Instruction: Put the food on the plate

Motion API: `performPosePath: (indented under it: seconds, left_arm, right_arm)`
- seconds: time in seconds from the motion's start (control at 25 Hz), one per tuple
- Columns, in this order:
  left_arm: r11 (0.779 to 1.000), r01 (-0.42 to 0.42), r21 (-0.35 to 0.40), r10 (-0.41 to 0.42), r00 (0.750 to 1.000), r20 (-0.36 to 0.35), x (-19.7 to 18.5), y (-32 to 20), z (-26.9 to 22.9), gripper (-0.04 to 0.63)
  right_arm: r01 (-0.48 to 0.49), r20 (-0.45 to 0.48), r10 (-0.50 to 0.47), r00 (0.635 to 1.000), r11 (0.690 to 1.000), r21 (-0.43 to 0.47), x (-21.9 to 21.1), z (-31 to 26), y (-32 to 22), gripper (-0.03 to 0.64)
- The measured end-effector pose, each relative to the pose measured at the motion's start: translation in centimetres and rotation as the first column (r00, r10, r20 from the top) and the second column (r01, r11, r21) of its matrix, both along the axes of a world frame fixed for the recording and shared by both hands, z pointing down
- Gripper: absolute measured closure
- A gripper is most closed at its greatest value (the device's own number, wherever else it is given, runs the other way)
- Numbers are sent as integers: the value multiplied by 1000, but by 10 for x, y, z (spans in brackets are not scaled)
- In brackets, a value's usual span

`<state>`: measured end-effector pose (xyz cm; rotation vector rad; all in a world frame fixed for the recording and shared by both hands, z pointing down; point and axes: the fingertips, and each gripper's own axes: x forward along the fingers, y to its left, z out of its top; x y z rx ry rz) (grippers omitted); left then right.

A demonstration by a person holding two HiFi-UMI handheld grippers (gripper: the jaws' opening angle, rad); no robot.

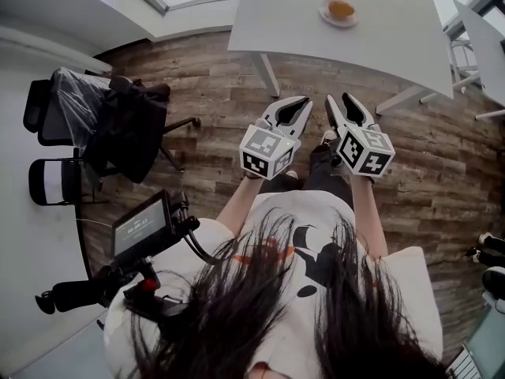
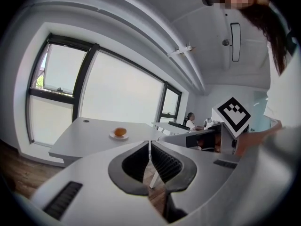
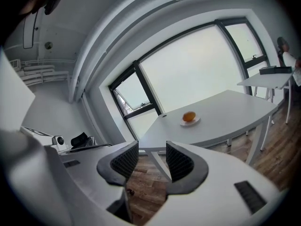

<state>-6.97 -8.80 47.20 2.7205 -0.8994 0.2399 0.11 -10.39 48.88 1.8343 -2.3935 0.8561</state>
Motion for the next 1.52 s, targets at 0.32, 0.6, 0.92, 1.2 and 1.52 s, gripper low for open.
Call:
performPosePath:
  seconds: [0.32,0.6,0.92,1.2,1.52]
  left_arm:
    - [999,-13,-31,12,1000,-15,-2,22,6,589]
    - [999,-21,-32,21,1000,-9,6,31,3,589]
    - [999,34,7,-34,999,-13,34,72,-14,589]
    - [997,77,13,-77,997,-30,62,123,-17,589]
    - [994,105,34,-103,994,-32,91,199,-14,589]
  right_arm:
    - [-19,-7,19,1000,1000,-24,-5,4,32,425]
    - [-24,-6,24,1000,999,-26,2,-2,35,425]
    - [16,-4,-16,1000,1000,16,29,-19,78,425]
    - [66,-16,-66,998,997,26,52,-23,132,425]
    - [91,-19,-91,996,995,38,81,-20,207,425]
